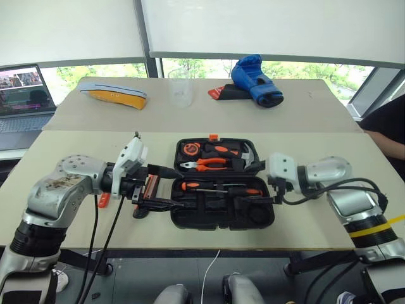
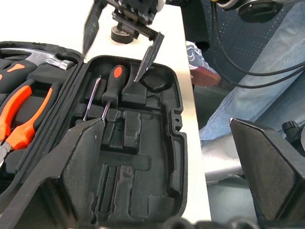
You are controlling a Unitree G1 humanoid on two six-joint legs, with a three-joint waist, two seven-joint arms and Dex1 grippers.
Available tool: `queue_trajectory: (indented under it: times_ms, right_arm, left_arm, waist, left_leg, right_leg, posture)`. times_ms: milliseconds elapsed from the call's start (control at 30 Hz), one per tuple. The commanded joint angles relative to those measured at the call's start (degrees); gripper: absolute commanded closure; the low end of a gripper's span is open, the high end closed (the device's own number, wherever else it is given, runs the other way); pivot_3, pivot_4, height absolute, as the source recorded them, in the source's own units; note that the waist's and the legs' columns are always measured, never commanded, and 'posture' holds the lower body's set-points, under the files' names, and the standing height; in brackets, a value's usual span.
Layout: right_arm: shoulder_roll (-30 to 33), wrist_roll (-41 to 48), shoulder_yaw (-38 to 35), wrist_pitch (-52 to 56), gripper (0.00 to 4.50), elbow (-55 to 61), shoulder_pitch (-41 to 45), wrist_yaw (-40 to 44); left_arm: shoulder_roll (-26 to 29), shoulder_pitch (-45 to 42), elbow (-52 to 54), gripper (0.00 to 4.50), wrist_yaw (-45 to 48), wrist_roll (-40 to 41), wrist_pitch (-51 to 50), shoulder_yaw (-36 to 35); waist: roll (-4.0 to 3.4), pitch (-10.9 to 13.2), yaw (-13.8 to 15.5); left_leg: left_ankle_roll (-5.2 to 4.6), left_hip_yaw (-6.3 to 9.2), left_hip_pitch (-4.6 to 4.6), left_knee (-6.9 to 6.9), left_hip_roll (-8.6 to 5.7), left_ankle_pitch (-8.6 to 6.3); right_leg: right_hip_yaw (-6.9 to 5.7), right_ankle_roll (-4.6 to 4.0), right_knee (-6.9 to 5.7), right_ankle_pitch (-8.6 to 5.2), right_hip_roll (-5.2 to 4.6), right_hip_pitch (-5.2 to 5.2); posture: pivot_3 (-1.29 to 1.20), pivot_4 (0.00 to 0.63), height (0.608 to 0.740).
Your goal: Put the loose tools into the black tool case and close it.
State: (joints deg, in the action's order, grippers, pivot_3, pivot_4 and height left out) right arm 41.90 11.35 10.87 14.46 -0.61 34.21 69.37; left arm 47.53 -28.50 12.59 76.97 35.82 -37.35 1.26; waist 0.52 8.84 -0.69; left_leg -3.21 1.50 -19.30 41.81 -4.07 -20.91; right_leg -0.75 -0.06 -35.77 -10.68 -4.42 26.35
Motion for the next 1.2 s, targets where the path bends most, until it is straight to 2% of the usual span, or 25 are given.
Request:
queue_trajectory:
  times_ms: [33,333,500,667,867,1000,1133,1200]
  right_arm:
    - [-1.23,1.23,-0.49,2.67,1.35,2.81,1.22,-1.05]
    - [-4.25,-2.97,4.35,2.91,4.42,-0.88,1.57,-2.13]
    - [-3.62,-7.41,7.56,2.03,4.47,-2.88,1.81,-2.37]
    - [-2.81,-12.86,10.67,-4.54,4.47,-3.89,0.59,-2.67]
    - [-2.87,-12.62,9.86,-3.73,4.47,-2.38,0.18,-2.56]
    - [-5.97,-3.16,4.26,5.76,4.47,3.37,1.49,-2.81]
    - [-7.82,9.74,-4.99,21.00,4.47,11.09,4.30,-5.43]
    - [-7.63,14.85,-8.99,27.30,3.91,13.90,4.86,-7.05]
  left_arm:
    - [-0.30,-1.07,0.42,0.00,-0.30,-0.39,1.54,0.01]
    - [-0.73,-1.21,0.30,0.00,-0.35,-1.16,1.84,-0.01]
    - [-0.68,-1.24,0.38,0.00,-0.42,-1.23,1.89,-0.17]
    - [-0.88,-1.19,0.32,0.00,-0.67,-1.51,2.15,-0.19]
    - [-1.06,-1.24,-0.04,0.00,-1.24,-1.81,2.44,-0.19]
    - [-1.39,-0.34,-0.44,0.00,-2.55,-2.04,2.55,-0.84]
    - [-1.04,2.83,0.19,0.00,-6.85,-1.36,0.45,-4.04]
    - [-0.25,5.93,1.25,0.00,-10.38,-0.55,-2.29,-7.01]
  waist:
    - [0.00,0.00,0.00]
    - [0.00,0.00,0.03]
    - [-0.01,0.00,-0.03]
    - [0.00,0.00,-0.02]
    - [0.00,0.00,-0.01]
    - [0.00,0.00,-0.02]
    - [-0.02,0.01,-0.17]
    - [-0.02,0.01,-0.16]
  left_leg:
    - [0.00,0.00,0.00,0.00,0.00,0.00]
    - [0.00,0.02,-0.01,-0.01,-0.02,0.00]
    - [0.00,0.02,0.00,-0.01,-0.02,0.00]
    - [0.00,0.02,0.06,0.00,-0.02,0.00]
    - [0.01,0.02,0.10,0.04,-0.03,0.01]
    - [0.01,0.02,0.09,0.04,-0.03,0.01]
    - [0.01,0.02,-0.01,0.02,-0.02,0.01]
    - [0.01,0.03,-0.03,-0.01,-0.02,0.00]
  right_leg:
    - [0.00,0.00,0.00,0.00,0.00,0.00]
    - [-0.07,0.00,-0.01,0.00,0.00,0.01]
    - [-0.09,0.00,-0.01,0.00,0.01,0.02]
    - [-0.11,0.00,-0.02,0.00,0.01,-0.04]
    - [-0.08,0.00,-0.06,0.00,0.01,-0.09]
    - [-0.07,-0.01,-0.07,0.00,0.01,-0.07]
    - [-0.04,-0.02,-0.10,0.01,0.02,0.09]
    - [-0.02,-0.03,-0.10,0.01,0.04,0.16]
  posture:
    - [0.00,0.150,0.731]
    - [0.00,0.150,0.731]
    - [0.00,0.150,0.731]
    - [0.00,0.150,0.731]
    - [0.00,0.150,0.731]
    - [0.00,0.150,0.731]
    - [0.00,0.150,0.731]
    - [0.00,0.150,0.731]
